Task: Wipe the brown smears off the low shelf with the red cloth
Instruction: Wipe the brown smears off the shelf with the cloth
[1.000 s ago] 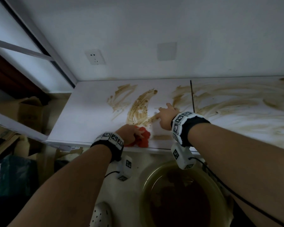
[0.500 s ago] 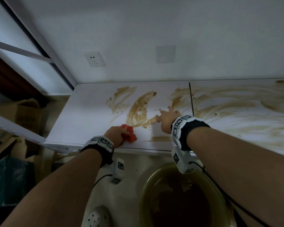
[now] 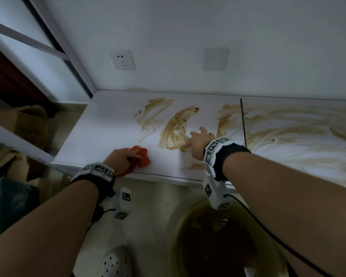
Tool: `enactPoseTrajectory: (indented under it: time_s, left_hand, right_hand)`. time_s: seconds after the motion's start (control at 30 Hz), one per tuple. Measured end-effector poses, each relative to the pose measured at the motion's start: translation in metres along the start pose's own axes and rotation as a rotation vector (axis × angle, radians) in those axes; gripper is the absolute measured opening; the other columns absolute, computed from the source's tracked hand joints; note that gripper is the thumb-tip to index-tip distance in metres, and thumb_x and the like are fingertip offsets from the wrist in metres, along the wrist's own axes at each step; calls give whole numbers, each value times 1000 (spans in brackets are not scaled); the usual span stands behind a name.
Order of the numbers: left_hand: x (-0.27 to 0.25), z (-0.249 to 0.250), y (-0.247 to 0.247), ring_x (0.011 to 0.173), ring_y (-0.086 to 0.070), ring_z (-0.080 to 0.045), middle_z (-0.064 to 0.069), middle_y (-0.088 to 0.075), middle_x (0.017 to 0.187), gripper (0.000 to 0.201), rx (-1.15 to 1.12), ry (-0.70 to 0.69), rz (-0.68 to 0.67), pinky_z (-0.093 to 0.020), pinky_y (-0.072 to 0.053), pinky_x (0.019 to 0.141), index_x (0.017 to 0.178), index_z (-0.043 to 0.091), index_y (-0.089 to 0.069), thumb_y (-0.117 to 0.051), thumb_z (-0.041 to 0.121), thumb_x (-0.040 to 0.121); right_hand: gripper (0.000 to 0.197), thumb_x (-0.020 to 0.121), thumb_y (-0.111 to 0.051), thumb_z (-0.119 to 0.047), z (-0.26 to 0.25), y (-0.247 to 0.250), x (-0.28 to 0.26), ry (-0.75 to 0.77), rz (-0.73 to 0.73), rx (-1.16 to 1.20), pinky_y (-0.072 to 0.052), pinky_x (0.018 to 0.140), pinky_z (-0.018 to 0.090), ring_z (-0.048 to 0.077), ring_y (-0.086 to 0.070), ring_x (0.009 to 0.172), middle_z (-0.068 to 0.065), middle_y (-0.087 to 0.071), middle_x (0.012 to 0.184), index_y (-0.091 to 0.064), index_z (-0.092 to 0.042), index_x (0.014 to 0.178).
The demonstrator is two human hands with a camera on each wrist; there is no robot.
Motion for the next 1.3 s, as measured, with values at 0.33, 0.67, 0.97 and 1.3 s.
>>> enactPoseTrajectory:
  time_s: [0.33, 0.67, 0.97, 1.3]
  left_hand:
    - [16, -14, 6, 129, -47, -18, 9, -46, 138, 59, 29, 45, 47, -26, -31, 111, 125, 36, -57, -47, -3, 81]
    - [35, 71, -21, 125, -51, -23, 0, -55, 132, 34, 91, -147, -50, -31, -37, 108, 125, 26, -61, -48, 16, 95]
    - [7, 7, -9, 123, -53, -22, 5, -55, 135, 41, 89, -79, -58, -32, -35, 110, 117, 43, -63, -46, 16, 91]
    - [14, 62, -7, 121, -52, -23, -1, -52, 134, 40, 67, -30, -38, -32, -40, 106, 133, 32, -51, -43, 22, 95]
  right_hand:
    - [40, 95, -43, -14, -12, 5, 9, -22, -20, -13, -16, 116, 53, 35, 2, 146, 2, -18, 156, -50, -22, 133]
    - [39, 91, -46, -12, -13, 4, 10, -48, -17, 5, -19, 115, 53, 36, -4, 144, 2, -30, 147, -55, -24, 128]
    - [43, 91, -46, -13, -18, 9, -5, -19, 29, -34, -20, 115, 49, 32, -6, 144, 2, -30, 149, -51, -21, 133]
    - [48, 91, -46, -8, -26, 13, -8, 16, 72, 40, -16, 118, 50, 32, -1, 145, 1, -22, 153, -45, -19, 137]
Point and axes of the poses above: each hand's wrist, its own x-axis towards the middle knuckle, its own y-axis out of the back of the hand, z = x × y, the point moved 5 cm from there along x, towards the middle knuckle
